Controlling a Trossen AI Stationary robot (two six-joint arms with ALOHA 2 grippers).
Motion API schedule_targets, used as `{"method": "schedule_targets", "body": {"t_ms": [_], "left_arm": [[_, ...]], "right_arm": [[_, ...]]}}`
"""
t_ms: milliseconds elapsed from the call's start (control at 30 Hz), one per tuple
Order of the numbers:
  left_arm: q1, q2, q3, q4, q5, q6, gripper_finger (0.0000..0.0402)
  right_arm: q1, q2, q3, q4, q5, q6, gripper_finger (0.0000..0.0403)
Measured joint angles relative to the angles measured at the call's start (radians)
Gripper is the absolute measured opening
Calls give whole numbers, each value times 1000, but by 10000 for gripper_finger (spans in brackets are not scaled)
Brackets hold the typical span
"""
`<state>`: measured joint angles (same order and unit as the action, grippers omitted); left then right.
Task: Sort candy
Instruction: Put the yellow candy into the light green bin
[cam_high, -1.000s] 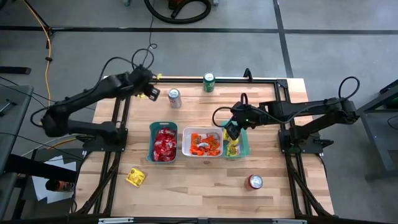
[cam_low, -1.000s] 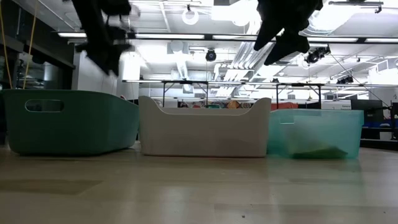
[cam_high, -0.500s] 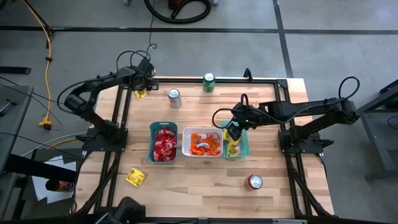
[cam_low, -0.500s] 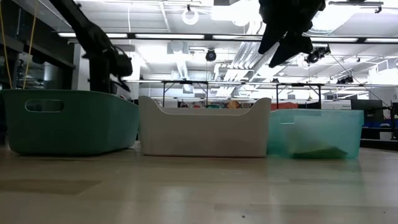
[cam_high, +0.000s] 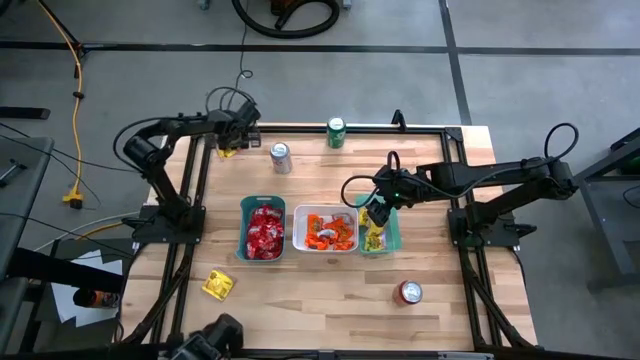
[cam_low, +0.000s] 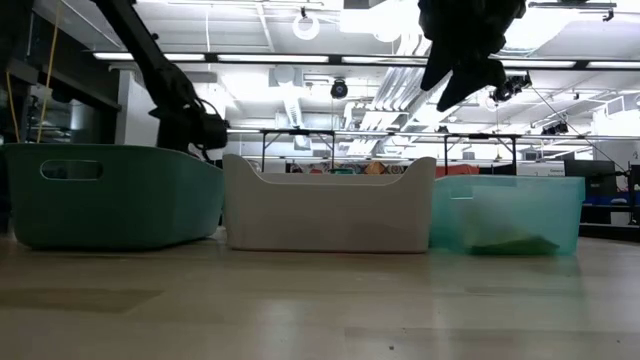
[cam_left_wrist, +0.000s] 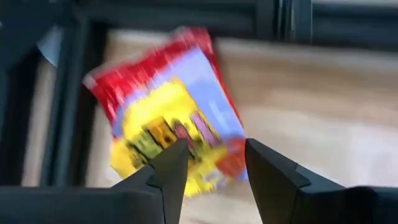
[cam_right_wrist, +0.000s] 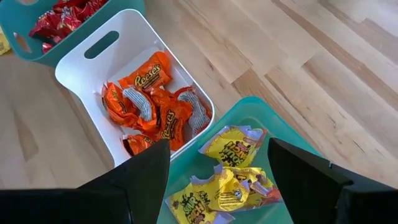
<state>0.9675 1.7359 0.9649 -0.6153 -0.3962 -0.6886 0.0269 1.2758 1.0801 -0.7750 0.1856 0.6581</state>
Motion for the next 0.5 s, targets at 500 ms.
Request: {"method": "schedule_targets", "body": {"t_ms": [500], "left_arm": [[-97,88,4,-77,-3,90,62]], "right_arm": [[0,0,0,0,5,-4,266]]}}
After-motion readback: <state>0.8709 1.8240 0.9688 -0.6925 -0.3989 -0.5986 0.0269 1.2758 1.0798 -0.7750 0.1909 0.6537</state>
